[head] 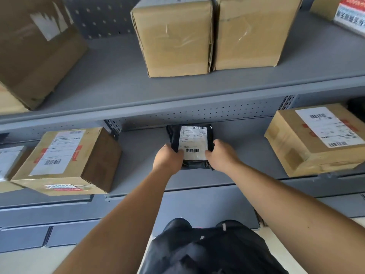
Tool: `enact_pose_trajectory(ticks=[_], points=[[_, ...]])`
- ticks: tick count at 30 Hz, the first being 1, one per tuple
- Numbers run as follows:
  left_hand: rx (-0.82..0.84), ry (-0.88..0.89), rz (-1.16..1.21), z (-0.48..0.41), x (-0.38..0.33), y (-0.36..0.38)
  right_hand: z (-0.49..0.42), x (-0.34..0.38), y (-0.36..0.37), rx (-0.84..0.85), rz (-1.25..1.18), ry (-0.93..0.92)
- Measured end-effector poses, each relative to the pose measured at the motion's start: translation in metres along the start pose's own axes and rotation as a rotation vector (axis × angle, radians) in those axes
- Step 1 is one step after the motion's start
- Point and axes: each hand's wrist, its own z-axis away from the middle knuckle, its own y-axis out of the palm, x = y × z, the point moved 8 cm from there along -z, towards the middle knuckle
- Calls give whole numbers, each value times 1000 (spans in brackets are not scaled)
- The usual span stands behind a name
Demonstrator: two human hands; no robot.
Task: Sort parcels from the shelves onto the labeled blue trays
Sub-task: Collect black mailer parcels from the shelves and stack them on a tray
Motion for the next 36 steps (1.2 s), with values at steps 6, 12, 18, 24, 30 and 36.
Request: enact_pose_trajectory(ticks=[6, 12, 18, 24, 30, 36], points=[[25, -20, 83, -4, -2, 9, -7, -4, 10, 45, -240, 62], [42, -66, 216, 1, 3, 13, -4, -8, 9, 36, -375, 91], [23, -107, 279, 24, 2, 0, 16, -2, -2, 27, -401, 108], [16, -155, 310, 51, 1, -27, 45, 9, -11, 68, -455, 158], [33, -191, 308, 82, 0, -46, 75, 21, -25, 82, -433, 179], [31, -196, 270, 108, -3, -54, 101, 27, -37, 101, -418, 177]])
